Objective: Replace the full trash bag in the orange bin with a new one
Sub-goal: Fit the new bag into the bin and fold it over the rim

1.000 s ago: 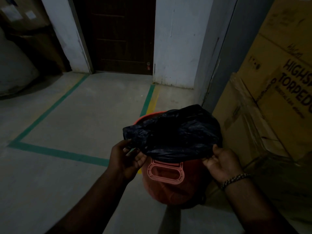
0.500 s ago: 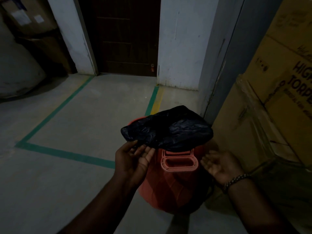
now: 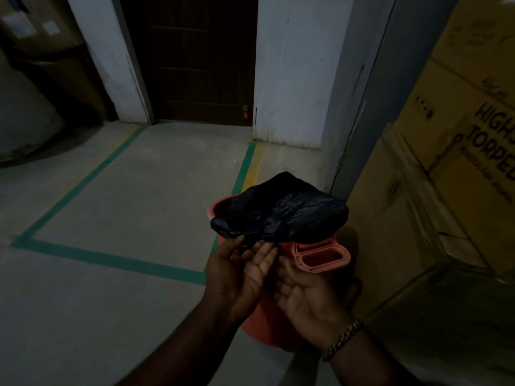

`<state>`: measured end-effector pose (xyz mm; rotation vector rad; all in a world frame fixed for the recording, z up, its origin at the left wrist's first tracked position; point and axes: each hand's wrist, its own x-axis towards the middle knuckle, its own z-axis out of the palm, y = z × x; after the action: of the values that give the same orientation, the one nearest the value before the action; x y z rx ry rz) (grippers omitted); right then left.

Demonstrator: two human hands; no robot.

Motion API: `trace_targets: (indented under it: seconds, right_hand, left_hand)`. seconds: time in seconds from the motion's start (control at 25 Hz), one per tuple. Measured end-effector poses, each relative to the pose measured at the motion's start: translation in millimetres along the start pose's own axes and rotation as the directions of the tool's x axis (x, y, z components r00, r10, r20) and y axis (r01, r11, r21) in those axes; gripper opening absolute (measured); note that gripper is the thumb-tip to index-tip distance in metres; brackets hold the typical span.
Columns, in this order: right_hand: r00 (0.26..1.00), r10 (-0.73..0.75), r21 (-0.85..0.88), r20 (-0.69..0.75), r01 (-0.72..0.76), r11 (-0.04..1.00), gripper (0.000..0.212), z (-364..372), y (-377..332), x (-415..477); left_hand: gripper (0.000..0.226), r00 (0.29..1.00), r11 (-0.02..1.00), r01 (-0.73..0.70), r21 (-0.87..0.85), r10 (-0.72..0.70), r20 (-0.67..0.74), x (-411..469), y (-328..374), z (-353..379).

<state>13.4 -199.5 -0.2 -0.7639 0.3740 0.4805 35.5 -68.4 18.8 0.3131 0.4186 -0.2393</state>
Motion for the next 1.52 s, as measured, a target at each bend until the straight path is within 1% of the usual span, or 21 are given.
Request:
trace_targets:
  seconds: [0.08, 0.24, 0.36, 0.44, 0.52, 0.56, 0.64, 0.76, 0.84, 0.96, 1.08, 1.16, 1.24, 1.28, 1.36, 1.44, 1.52]
  right_hand:
    - [0.998, -0.052, 0.116, 0.037, 0.047, 0.992, 0.034, 7.1, 3.1, 0.0]
    - [0.991, -0.125, 0.233, -0.048, 0.132, 0.963, 0.038, 6.8, 0.0, 6.3]
    - [0.984, -0.161, 0.324, -0.081, 0.179, 0.929, 0.037, 5.2, -1.9, 7.8]
    - [0.976, -0.194, 0.322, -0.096, 0.215, 0.922, 0.03, 6.5, -3.9, 6.2]
    - [0.966, -0.214, 0.301, -0.143, 0.249, 0.921, 0.023, 6.1, -8.7, 7.1]
    - [0.962, -0.215, 0.285, -0.167, 0.256, 0.924, 0.022, 5.3, -11.5, 7.7]
    - [0.963, -0.201, 0.258, -0.177, 0.242, 0.935, 0.027, 3.4, -17.0, 9.5]
    - [0.964, -0.175, 0.239, -0.202, 0.222, 0.945, 0.035, 1.4, -23.0, 12.0]
    - [0.953, -0.155, 0.199, -0.26, 0.21, 0.957, 0.028, 0.2, -28.6, 14.0]
    - [0.911, -0.157, 0.126, -0.382, 0.22, 0.967, 0.013, -3.0, -38.8, 18.5]
    - [0.868, -0.169, 0.068, -0.466, 0.226, 0.972, 0.003, -5.3, -49.6, 17.8]
    - [0.853, -0.169, 0.061, -0.494, 0.227, 0.972, 0.003, -4.8, -54.4, 16.5]
    - [0.846, -0.168, 0.064, -0.506, 0.231, 0.971, 0.005, -3.6, -56.6, 16.1]
    - [0.845, -0.169, 0.058, -0.507, 0.229, 0.972, 0.005, -3.0, -56.9, 16.3]
    - [0.844, -0.18, 0.035, -0.506, 0.229, 0.973, 0.007, -1.5, -55.9, 17.4]
    - [0.844, -0.191, 0.011, -0.501, 0.227, 0.974, 0.008, -0.9, -53.9, 18.6]
    - [0.842, -0.2, -0.012, -0.501, 0.224, 0.975, 0.01, -0.4, -52.5, 18.6]
  left_hand:
    - [0.043, 0.999, 0.999, 0.046, 0.012, -0.047, 0.016, -0.2, -2.9, -1.0]
    - [0.043, 0.988, 0.986, 0.145, 0.086, -0.149, 0.036, -3.1, -4.8, -2.7]
    - [0.05, 0.982, 0.979, 0.176, 0.099, -0.181, 0.046, -4.8, -8.3, -3.4]
    - [0.051, 0.982, 0.979, 0.179, 0.098, -0.184, 0.046, -3.5, -11.1, -3.6]
    - [0.051, 0.98, 0.976, 0.186, 0.111, -0.192, 0.042, -1.9, -13.6, -3.4]
    - [0.051, 0.979, 0.974, 0.195, 0.119, -0.2, 0.039, -1.0, -14.8, -3.6]
    - [0.049, 0.979, 0.971, 0.193, 0.143, -0.201, 0.042, 1.0, -17.4, -3.4]
    - [0.045, 0.985, 0.966, 0.16, 0.203, -0.169, 0.029, 3.9, -19.8, -3.5]
    - [0.041, 0.992, 0.955, 0.122, 0.271, -0.126, -0.002, 7.1, -19.7, -6.4]
    - [0.035, 0.998, 0.943, 0.049, 0.329, -0.034, -0.052, 11.6, -16.3, -12.7]
    - [0.029, 0.992, 0.945, -0.021, 0.328, 0.06, -0.11, 13.6, -9.8, -16.3]
    - [0.02, 0.979, 0.958, -0.065, 0.279, 0.115, -0.167, 14.3, -3.0, -17.8]
    - [0.016, 0.975, 0.97, -0.067, 0.233, 0.113, -0.191, 15.3, 3.7, -20.3]
    - [0.016, 0.977, 0.967, -0.05, 0.25, 0.099, -0.189, 14.5, 5.3, -20.4]
    - [0.021, 0.974, 0.927, -0.024, 0.375, 0.106, -0.199, 12.5, 3.9, -20.4]
    - [0.029, 0.954, 0.84, -0.045, 0.541, 0.197, -0.226, 11.3, 1.8, -18.6]
    - [0.022, 0.943, 0.78, -0.094, 0.618, 0.268, -0.195, 8.7, 3.4, -13.1]
